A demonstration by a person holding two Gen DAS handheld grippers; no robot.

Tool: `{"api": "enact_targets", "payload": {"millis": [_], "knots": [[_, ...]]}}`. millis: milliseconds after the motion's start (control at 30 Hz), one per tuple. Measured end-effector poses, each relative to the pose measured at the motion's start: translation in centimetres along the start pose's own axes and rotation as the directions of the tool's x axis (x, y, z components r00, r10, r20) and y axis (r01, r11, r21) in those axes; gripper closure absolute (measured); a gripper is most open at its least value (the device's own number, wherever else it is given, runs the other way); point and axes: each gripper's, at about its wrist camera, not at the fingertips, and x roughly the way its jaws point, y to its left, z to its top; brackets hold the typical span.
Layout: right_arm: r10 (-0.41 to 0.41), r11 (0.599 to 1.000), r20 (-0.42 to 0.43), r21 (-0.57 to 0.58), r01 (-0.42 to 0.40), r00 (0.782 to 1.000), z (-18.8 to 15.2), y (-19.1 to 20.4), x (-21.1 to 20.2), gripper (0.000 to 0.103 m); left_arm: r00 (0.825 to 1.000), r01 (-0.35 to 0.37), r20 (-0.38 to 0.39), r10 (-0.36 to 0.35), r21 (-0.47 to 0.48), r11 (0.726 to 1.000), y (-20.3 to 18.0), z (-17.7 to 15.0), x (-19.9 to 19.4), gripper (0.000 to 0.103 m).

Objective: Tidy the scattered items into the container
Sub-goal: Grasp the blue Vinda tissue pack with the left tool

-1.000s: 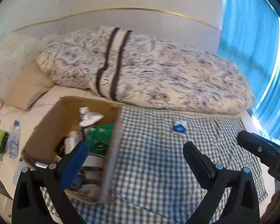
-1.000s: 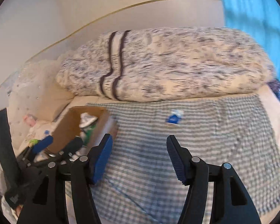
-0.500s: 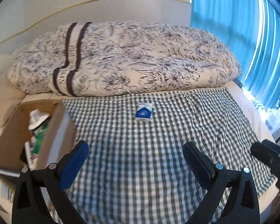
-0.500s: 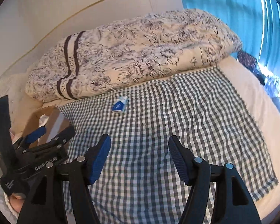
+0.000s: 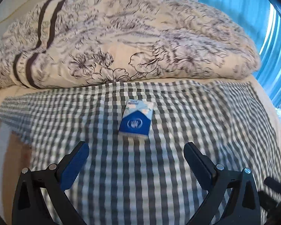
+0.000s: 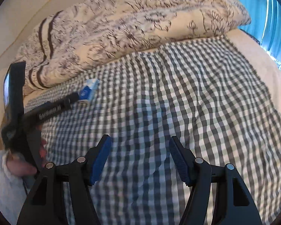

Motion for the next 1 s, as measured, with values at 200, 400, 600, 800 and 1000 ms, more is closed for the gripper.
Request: {"api": "enact_targets", "payload": {"millis": [200,400,600,800,1000], "knots": [[0.001,1.0,-0.036,0.014,-0.001,0.999,0.5,-0.9,3.8,0.039,0.998,-0.021,-0.052,0.021,-0.01,1.0,0.7,1.5,6.4,0.0],[0.012,1.0,-0.083,0.02,-0.01,0.997,-0.3,-1.7,5.0,0.039,0.997,-0.05,-0.059,0.046,-0.059,0.997,1.4,1.3,9.6,0.0],[0.009,1.0,-0.061,-0.009,-0.009,0.998,0.0,-0.7,3.5,0.039,0.995,-0.061,-0.077,0.059,-0.024,0.998,0.5,1.2,9.4,0.009],[0.018,1.0,-0.065,0.003,-0.018,0.998,-0.2,-0.3,2.3,0.039,0.992,-0.069,-0.11,0.07,0.009,0.998,-0.7,0.9,8.3,0.045],[0.015,1.0,-0.04,-0.002,-0.015,0.999,-0.3,0.1,-0.5,0.039,0.992,-0.077,-0.106,0.076,-0.011,0.997,0.1,-0.4,4.5,0.045]]}}
